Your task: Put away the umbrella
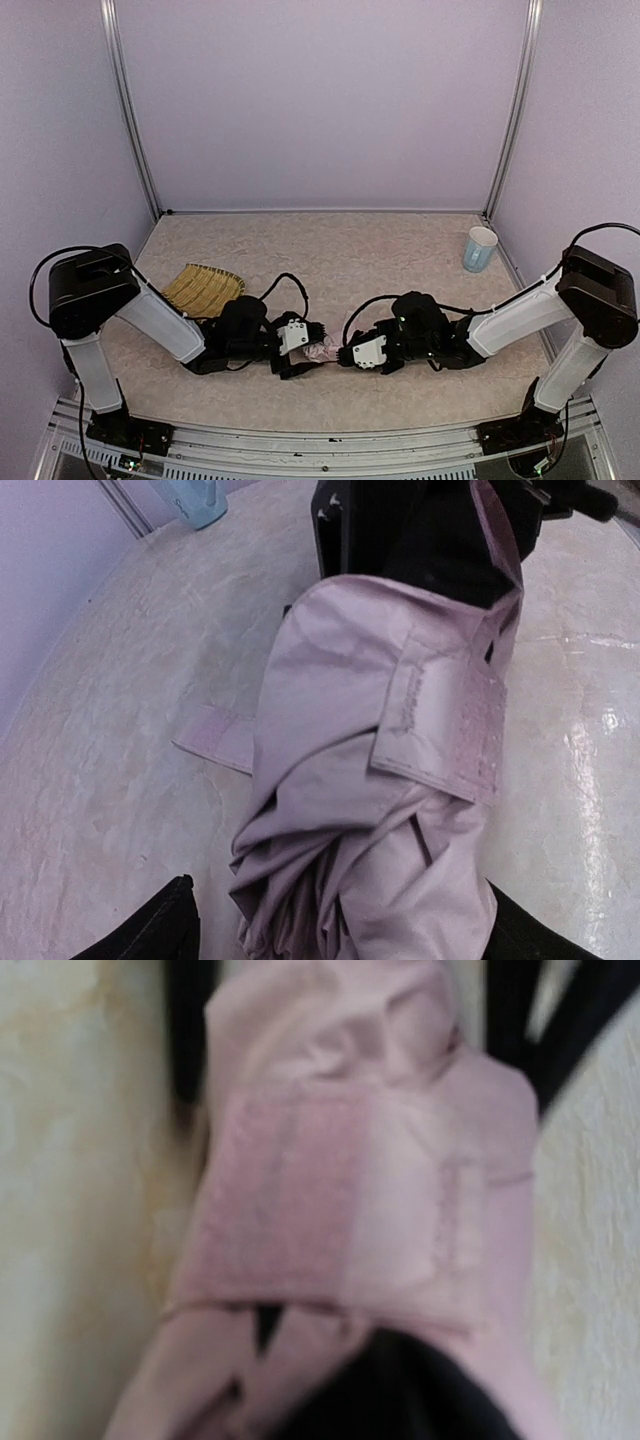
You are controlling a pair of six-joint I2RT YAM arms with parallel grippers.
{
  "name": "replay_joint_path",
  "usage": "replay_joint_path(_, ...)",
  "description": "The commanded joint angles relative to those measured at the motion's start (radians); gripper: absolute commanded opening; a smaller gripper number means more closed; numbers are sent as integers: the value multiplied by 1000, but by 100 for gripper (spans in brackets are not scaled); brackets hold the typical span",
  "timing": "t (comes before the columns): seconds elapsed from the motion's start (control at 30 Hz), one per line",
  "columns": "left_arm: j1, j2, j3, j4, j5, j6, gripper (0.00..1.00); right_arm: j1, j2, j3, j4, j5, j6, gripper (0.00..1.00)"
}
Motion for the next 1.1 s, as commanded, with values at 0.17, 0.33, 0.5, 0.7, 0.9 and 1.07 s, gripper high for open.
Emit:
replay_joint_path(0.17,9,108,39,197,122,12,80,-33,-28,-4,-50,-43,-1,0)
replay_joint_path(0.33,13,154,89,119,177,53,79,-42,-27,19,-70,-73,-4,0)
replay_joint_path(0.5,35,191,151,73,231,74,70,-47,-9,40,-71,-82,-13,0)
replay_joint_path(0.7,52,196,172,22,278,88,19,-60,1,47,-70,-95,-13,0)
replay_joint_path(0.9,61,187,206,-99,277,95,0,-81,-14,49,-63,-98,-15,0)
replay_joint_path(1.07,64,158,210,-161,254,102,14,-96,-24,45,-65,-94,-29,0)
